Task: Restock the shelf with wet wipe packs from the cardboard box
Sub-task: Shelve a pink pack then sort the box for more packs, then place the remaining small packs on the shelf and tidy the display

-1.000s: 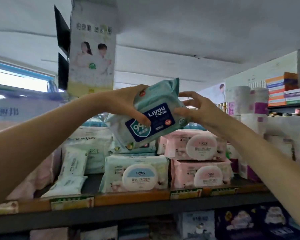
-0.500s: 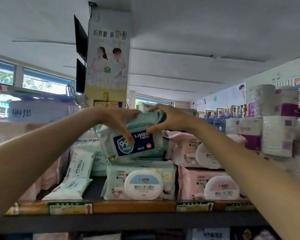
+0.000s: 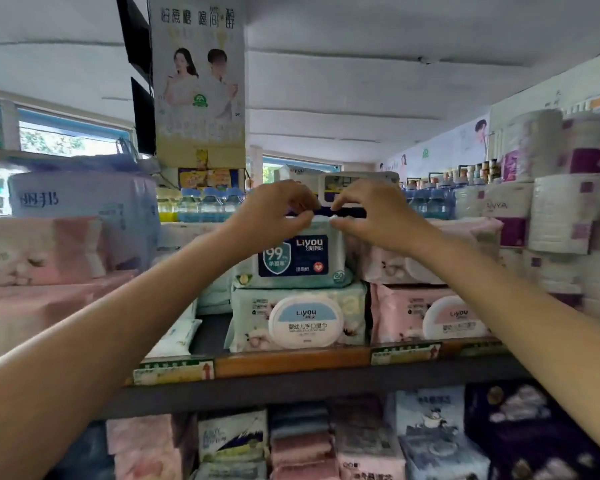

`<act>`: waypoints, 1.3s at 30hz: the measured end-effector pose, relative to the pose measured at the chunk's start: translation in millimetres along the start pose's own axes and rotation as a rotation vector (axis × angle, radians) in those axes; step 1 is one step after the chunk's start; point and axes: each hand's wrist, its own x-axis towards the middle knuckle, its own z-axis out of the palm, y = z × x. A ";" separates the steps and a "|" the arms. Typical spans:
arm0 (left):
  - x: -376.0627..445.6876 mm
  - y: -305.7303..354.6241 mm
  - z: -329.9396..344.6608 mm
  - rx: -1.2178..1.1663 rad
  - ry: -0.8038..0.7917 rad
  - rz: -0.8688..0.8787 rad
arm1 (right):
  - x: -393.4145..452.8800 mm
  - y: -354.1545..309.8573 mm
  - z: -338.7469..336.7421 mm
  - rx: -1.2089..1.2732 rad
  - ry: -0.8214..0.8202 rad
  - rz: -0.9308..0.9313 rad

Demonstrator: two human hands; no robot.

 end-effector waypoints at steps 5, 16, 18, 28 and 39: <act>-21.0 59.9 44.7 -0.162 0.048 0.170 | -79.1 8.0 -34.3 0.059 0.126 0.078; -152.9 328.8 273.4 -0.651 -0.816 0.514 | -467.0 57.3 -140.7 -0.003 -0.530 1.110; -199.7 390.0 294.3 -0.697 -0.926 0.624 | -550.7 38.7 -166.5 -0.035 -0.567 1.310; -424.4 618.8 330.9 -0.769 -1.438 0.989 | -891.4 -140.7 -259.4 0.099 -0.449 2.167; -658.9 740.9 380.0 -0.581 -1.693 0.859 | -1151.8 -231.2 -211.3 -0.005 -1.081 2.133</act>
